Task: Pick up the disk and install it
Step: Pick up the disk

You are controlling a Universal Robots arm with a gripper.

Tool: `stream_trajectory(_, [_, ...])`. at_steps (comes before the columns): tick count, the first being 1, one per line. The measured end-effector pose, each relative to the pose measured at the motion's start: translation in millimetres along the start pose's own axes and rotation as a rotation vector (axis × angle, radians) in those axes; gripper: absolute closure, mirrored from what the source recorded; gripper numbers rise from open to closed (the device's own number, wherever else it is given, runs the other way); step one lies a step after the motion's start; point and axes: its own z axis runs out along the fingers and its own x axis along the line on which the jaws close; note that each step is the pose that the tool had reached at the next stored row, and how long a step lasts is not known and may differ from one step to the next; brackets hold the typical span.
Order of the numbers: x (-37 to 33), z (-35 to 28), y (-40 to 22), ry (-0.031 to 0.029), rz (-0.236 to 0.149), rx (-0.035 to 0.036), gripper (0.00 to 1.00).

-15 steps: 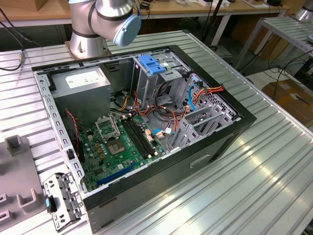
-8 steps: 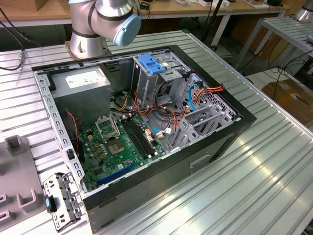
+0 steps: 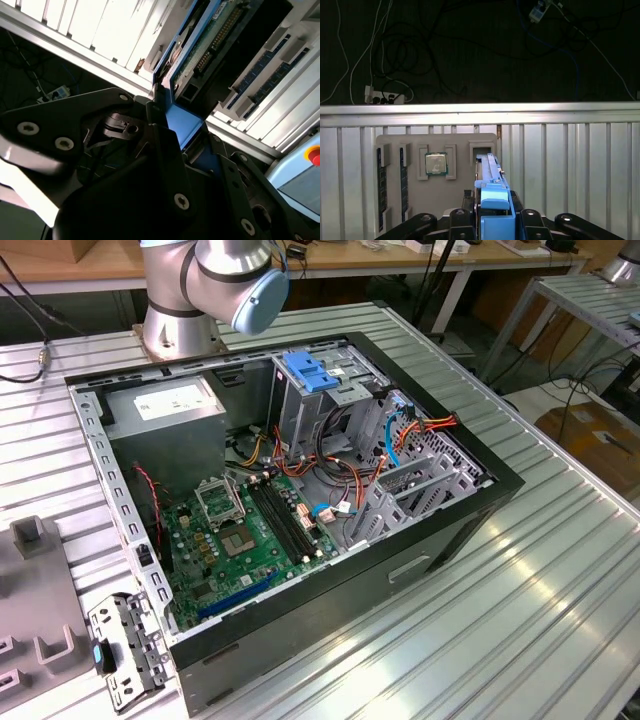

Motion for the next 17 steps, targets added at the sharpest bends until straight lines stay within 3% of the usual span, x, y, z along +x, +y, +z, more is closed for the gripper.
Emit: stream_trajectory(17, [-0.1,-9.6,-0.1,0.0001,0.0,0.0,0.63])
